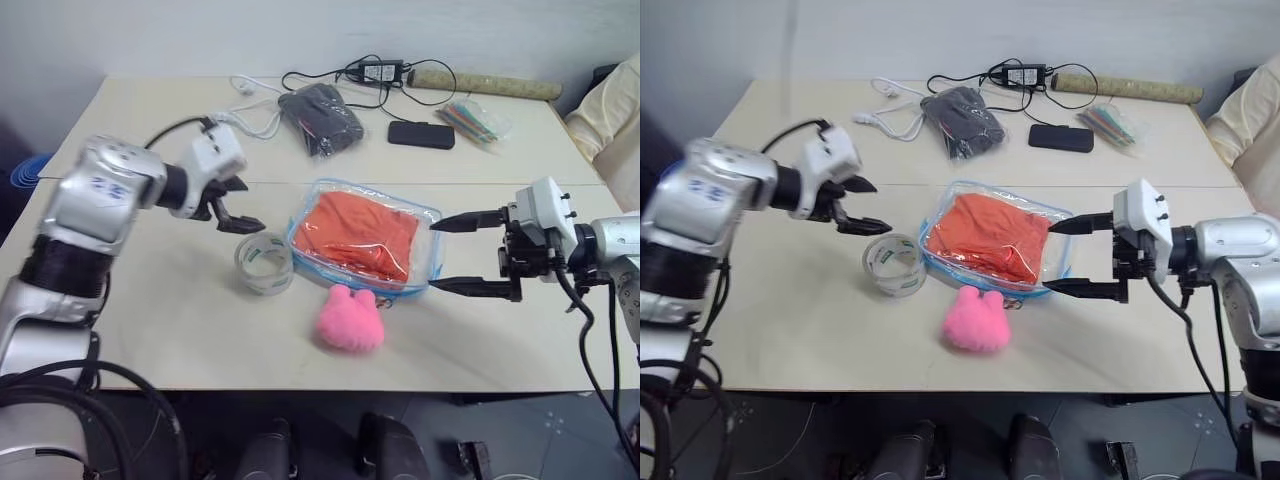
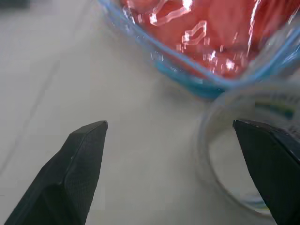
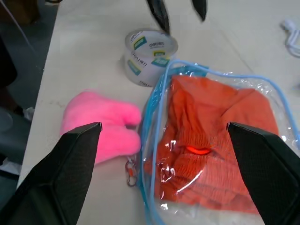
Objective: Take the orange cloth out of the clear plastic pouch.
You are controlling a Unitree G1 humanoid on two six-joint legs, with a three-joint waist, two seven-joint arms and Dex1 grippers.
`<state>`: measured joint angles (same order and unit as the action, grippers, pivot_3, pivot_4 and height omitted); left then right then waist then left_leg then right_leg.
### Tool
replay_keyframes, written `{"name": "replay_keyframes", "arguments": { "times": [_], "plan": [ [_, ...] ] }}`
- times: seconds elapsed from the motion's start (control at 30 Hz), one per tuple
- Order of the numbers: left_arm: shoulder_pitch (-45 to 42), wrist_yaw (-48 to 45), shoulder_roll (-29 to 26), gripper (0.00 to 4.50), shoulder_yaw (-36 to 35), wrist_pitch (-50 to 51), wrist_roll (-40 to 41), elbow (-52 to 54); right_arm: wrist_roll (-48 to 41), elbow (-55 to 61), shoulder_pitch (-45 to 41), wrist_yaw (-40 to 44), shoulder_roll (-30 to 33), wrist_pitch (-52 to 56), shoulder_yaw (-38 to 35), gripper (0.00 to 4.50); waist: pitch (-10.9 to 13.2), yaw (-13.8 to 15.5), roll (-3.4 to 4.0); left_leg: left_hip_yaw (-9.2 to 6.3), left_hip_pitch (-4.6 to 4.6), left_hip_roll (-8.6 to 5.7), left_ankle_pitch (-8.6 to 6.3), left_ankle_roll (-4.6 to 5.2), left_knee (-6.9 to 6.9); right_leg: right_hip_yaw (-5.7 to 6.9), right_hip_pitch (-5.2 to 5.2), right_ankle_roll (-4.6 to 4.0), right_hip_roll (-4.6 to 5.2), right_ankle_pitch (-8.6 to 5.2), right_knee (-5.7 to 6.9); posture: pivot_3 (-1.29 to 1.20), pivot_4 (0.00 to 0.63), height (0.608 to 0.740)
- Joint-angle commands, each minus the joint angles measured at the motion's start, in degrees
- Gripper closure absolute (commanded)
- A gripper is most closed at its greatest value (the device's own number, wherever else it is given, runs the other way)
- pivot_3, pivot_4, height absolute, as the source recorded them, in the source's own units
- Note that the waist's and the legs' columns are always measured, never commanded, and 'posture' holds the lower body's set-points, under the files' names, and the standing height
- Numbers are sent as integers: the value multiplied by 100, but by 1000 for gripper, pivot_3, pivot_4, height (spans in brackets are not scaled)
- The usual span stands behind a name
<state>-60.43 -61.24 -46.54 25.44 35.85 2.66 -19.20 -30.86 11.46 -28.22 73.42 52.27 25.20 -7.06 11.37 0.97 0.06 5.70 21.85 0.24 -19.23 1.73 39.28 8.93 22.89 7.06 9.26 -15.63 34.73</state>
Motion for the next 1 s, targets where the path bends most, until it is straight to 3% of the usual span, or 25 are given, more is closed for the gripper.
{"name": "replay_keyframes", "arguments": {
  "times": [0.03, 0.2, 0.3, 0.53, 0.73, 1.0],
  "plan": [
    [-227, -184, 193, 0, 76, -416, -355, -510, -113, 272, -80, -249, -23, 73, -135, 30, 0, 6, -1, -2, 7, 0, 0, 0, 1, 2, 5, 0, 0, 0, 0, 0, 150, 740],
    [-331, -164, 752, 0, 147, -933, -701, -1290, -97, 440, 153, -384, -2, 24, -163, 30, 2, 63, -6, -18, 69, 0, -1, 4, 54, 12, 47, 1, 2, 1, 23, 0, 150, 740],
    [-329, -262, 944, 557, 132, -1253, -823, -1520, -132, 504, 150, -457, -7, 56, -171, 0, 2, 46, -7, -20, 72, -1, -4, 9, 65, 11, 47, 4, 5, 2, 29, 0, 150, 740],
    [-297, -452, 1057, 2600, -32, -1008, -931, -1434, -154, 518, 70, -524, -8, 56, -146, 0, 2, 42, -8, -21, 71, 0, -4, 9, 67, 11, 47, 4, 5, 2, 34, 0, 150, 740],
    [260, -425, 474, 4250, -487, -158, -915, -480, -215, 416, -206, -519, -177, 82, 23, 0, 2, 16, -7, -23, 68, 3, -4, 9, 67, 9, 48, 3, 5, 2, 37, 0, 150, 740],
    [2286, 529, -1107, 4295, -2688, 1487, -590, 651, -127, 178, -742, -344, -554, -15, 537, 0, 3, -207, -9, -38, 52, 38, -4, 8, 44, -4, 64, 1, -2, 1, 41, 0, 150, 740]
  ]
}}
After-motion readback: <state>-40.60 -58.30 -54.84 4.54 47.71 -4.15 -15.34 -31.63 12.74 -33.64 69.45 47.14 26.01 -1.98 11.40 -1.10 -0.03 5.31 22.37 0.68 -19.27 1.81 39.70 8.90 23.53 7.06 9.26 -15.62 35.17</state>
